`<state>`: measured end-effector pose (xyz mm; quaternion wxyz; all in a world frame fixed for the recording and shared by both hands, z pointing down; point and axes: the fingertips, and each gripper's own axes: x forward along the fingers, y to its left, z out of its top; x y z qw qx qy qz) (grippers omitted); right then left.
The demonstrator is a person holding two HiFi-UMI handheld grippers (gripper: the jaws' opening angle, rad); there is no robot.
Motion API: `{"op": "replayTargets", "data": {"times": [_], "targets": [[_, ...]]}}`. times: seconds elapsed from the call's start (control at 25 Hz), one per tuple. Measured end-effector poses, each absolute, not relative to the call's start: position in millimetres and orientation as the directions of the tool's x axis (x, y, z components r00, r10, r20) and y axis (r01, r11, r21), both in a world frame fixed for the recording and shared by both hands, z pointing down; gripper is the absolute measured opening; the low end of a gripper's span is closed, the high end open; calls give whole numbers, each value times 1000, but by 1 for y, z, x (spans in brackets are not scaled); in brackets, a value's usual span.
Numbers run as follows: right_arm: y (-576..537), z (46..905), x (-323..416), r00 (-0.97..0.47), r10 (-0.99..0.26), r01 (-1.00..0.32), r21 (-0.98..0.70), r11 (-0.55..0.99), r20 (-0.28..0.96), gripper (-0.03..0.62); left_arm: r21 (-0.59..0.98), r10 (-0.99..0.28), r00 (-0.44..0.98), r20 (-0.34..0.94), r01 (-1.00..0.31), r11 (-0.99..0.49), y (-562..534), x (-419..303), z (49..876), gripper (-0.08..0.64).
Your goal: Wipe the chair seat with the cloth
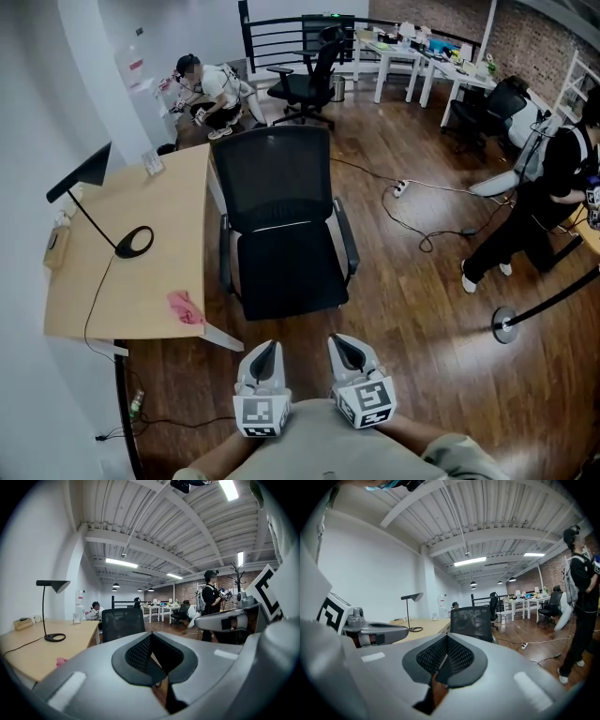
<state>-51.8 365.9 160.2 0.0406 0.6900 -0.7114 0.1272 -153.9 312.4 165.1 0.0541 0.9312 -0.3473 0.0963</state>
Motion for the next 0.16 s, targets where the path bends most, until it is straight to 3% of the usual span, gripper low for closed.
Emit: {"op": "replayTargets", "data": {"times": [0.16], "targets": [[369,159,-53,-53,-973,-992,-123,26,225,0,35,-637,741,215,-657,-753,316,-153,165,5]]}}
